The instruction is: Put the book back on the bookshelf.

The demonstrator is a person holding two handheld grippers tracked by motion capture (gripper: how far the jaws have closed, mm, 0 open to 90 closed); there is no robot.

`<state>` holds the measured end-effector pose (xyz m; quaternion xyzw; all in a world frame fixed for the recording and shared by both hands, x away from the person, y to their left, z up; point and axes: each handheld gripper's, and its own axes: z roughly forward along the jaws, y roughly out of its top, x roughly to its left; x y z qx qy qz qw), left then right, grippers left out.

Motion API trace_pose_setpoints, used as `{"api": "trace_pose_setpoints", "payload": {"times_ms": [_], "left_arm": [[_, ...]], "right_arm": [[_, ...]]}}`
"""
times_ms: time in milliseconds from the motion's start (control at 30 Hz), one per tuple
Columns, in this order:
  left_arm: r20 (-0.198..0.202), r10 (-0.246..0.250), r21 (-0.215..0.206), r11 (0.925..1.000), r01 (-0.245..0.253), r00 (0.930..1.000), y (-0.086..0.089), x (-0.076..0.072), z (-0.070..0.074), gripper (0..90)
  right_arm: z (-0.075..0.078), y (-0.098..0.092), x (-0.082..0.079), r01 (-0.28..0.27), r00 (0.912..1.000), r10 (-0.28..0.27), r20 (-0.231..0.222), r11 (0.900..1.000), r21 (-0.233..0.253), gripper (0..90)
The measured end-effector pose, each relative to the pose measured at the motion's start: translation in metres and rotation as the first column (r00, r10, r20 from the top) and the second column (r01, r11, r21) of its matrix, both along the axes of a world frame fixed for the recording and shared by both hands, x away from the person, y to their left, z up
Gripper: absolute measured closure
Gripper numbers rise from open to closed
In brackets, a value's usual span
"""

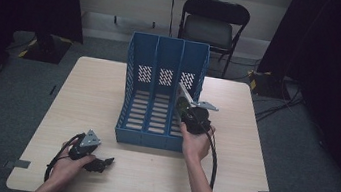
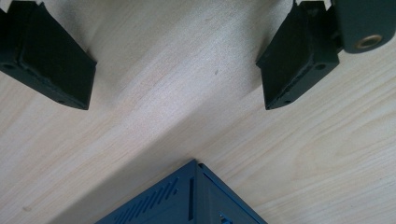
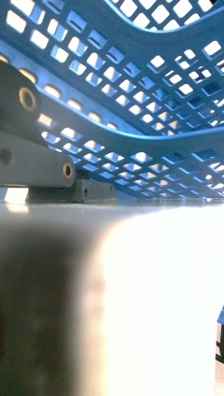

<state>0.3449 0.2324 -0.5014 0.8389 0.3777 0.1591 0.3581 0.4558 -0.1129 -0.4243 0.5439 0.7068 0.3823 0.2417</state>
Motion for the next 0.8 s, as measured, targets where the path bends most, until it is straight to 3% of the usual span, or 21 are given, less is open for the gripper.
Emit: {"api": "trace_pose_setpoints", "payload": {"times_ms": [533, 800], "left_arm": [[0.000, 0.001, 0.002, 1.0000, -0.001, 1.0000, 0.000, 0.000, 0.000, 9.6], [-0.003, -0.003, -0.003, 1.0000, 0.003, 1.0000, 0.000, 0.000, 0.000, 9.5]], "right_arm": [[-0.010, 0.003, -0.012, -0.013, 0.9999, 0.013, -0.004, 0.999, -0.038, 75.8], [-0.011, 0.001, -0.013, -0.004, 1.0000, 0.004, -0.004, 1.000, -0.029, 72.1]]}}
